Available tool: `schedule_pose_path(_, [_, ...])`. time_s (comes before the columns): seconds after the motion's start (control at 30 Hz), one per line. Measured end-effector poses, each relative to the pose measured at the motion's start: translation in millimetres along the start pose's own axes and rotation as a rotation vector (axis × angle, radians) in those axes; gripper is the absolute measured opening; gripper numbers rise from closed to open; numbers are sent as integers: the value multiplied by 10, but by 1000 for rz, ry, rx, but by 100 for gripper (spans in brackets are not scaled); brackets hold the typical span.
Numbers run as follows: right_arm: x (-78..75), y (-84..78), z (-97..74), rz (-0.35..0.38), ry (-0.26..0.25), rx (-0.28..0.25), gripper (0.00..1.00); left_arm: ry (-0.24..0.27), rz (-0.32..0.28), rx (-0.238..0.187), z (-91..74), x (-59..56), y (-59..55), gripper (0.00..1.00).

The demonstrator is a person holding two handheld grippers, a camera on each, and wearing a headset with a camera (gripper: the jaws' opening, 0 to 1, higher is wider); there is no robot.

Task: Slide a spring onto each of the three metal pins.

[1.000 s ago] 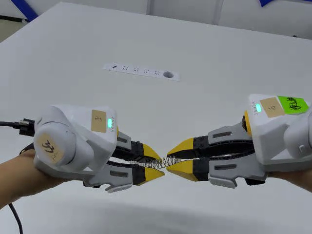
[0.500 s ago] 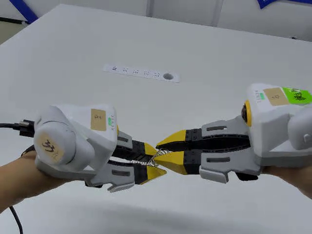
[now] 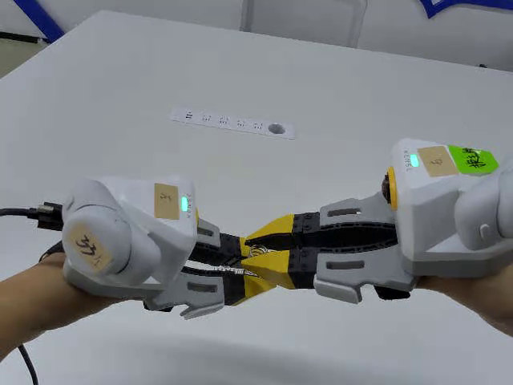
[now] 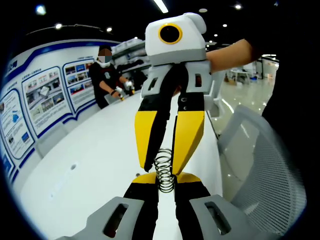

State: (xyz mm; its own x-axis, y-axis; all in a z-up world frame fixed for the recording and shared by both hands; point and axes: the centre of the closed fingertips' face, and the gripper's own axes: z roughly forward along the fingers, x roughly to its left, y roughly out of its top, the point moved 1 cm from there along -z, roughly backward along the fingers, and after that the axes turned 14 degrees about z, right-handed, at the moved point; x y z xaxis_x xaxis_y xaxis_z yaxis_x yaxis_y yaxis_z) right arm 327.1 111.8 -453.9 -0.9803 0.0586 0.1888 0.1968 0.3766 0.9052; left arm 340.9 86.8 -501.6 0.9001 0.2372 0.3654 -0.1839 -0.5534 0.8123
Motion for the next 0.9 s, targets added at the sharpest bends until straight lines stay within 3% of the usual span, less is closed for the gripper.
schedule_pose_path(0.3, [0,30,32,12,-5,-11,11,7,-14,-15,-10,23,17,10])
schedule_pose_path(0.43, [-14,83,26,7,-22,-34,10,30,-69,-62,-33,82,57,11])
schedule_pose_path(0.57, [-71,96,13,18,-47,-45,10,49,-92,-70,-51,113,37,12])
schedule_pose_path(0.73, [-136,185,-30,60,-71,-105,10,66,-102,-46,-59,122,-32,29])
schedule_pose_path(0.9, [-272,227,-103,48,-118,-119,10,96,-131,-46,-115,176,-89,38])
